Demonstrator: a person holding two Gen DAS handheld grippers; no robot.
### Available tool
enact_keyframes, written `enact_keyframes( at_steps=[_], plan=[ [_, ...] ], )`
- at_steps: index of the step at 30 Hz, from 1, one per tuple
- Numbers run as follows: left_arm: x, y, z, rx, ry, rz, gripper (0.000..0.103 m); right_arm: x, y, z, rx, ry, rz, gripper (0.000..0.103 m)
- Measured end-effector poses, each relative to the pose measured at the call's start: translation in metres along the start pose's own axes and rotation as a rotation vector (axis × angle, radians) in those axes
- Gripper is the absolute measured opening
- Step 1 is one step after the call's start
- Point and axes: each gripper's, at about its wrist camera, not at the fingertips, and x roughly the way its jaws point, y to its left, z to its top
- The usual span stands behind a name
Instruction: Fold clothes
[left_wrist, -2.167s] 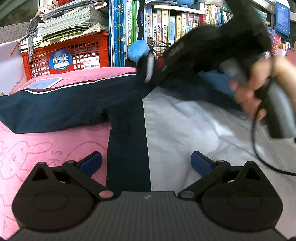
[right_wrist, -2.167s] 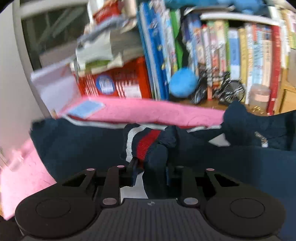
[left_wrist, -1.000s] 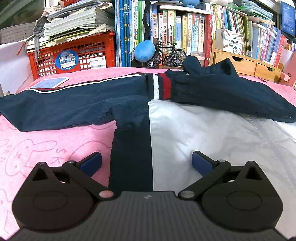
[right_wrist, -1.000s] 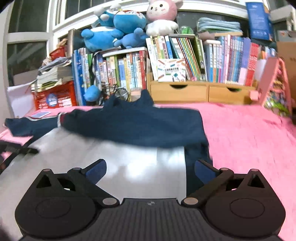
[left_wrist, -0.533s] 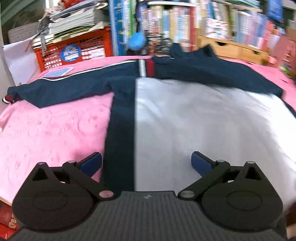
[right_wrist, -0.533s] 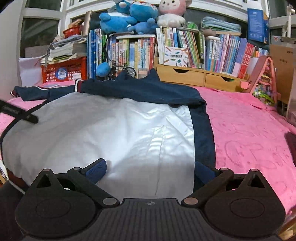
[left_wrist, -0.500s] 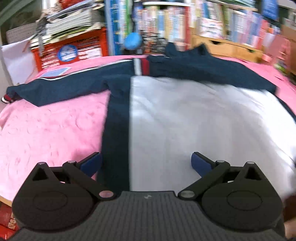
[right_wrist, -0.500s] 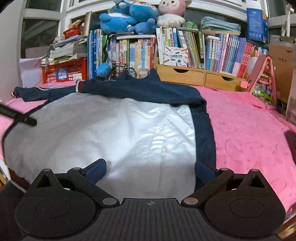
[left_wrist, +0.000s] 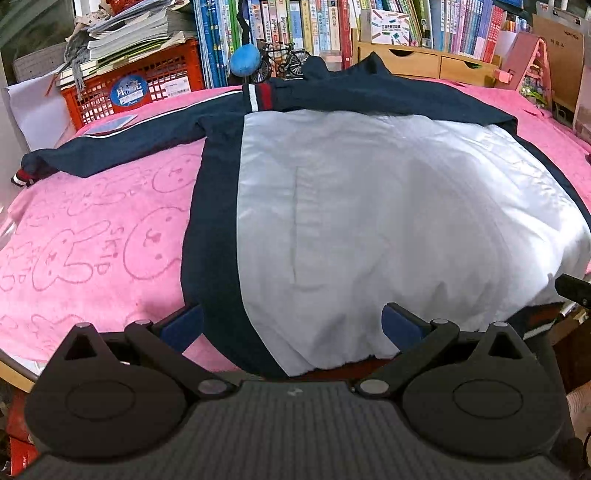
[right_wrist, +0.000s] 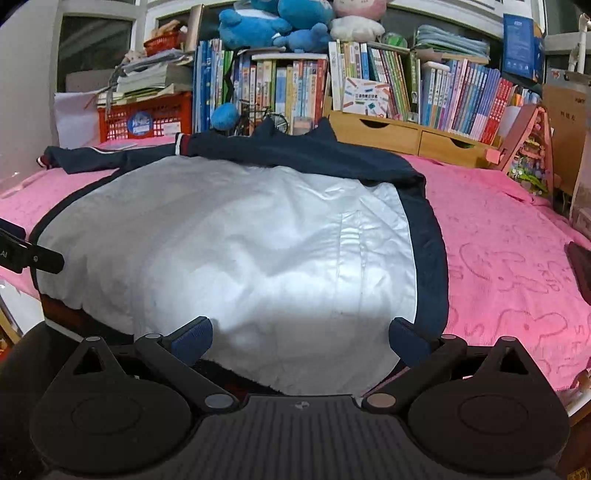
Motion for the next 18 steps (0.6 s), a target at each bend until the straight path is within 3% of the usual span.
enact_keyframes(
  at_steps=[18],
  plan=[
    [0.012,-0.014,-0.016,0.015,0.065,-0.041,0.103,0.010,0.008,-0.022,-0.017,0.113,0.004,0.103]
  ],
)
